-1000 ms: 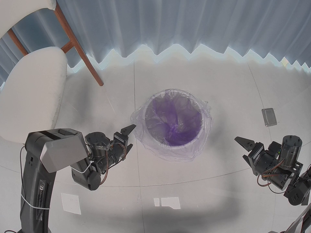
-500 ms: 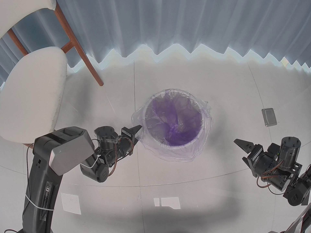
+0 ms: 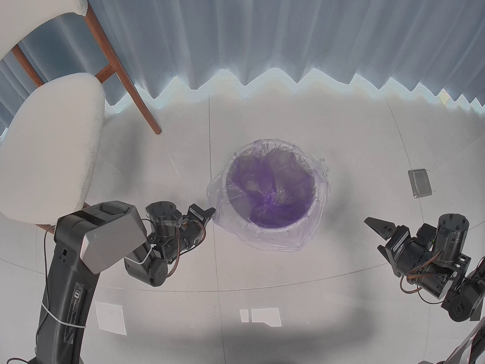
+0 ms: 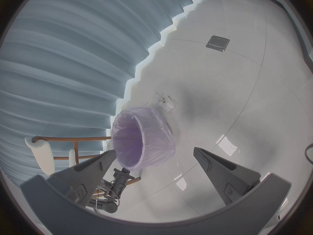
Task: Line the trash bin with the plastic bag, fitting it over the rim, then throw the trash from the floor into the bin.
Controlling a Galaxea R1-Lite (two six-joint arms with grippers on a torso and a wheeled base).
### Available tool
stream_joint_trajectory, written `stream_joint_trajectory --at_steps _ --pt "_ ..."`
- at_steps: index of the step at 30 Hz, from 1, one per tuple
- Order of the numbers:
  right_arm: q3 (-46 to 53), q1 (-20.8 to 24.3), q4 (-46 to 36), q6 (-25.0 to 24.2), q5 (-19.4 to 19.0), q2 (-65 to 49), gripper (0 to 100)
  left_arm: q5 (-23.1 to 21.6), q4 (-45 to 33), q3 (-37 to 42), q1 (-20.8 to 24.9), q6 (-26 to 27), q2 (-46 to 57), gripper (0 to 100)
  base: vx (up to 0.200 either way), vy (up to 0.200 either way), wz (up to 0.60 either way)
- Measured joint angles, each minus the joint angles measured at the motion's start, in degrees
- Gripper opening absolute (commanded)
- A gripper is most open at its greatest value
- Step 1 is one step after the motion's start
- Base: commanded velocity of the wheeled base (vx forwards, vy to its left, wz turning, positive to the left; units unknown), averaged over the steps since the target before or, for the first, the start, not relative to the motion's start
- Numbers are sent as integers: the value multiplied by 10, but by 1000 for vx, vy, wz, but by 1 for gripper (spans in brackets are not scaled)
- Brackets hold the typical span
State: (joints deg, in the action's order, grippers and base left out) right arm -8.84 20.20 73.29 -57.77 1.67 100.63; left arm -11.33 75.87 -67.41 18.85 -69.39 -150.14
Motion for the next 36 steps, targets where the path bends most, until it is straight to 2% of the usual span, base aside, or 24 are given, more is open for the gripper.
stream_joint_trajectory --at_steps 11,12,19,23,30,36 --pt "10 0 0 0 1 -1 100 10 -6 0 5 14 -19 0 0 0 0" --pt "10 0 0 0 1 -1 100 13 -6 0 5 14 -19 100 0 0 0" --pt "17 -1 0 0 3 -2 100 37 14 4 5 7 -13 100 0 0 0" --pt "21 -1 0 0 4 -3 100 46 26 34 6 7 10 100 0 0 0" --pt "31 -1 0 0 10 -9 100 50 53 174 5 16 132 100 0 0 0" --pt "50 1 5 6 14 -32 100 51 93 319 0 60 281 100 0 0 0"
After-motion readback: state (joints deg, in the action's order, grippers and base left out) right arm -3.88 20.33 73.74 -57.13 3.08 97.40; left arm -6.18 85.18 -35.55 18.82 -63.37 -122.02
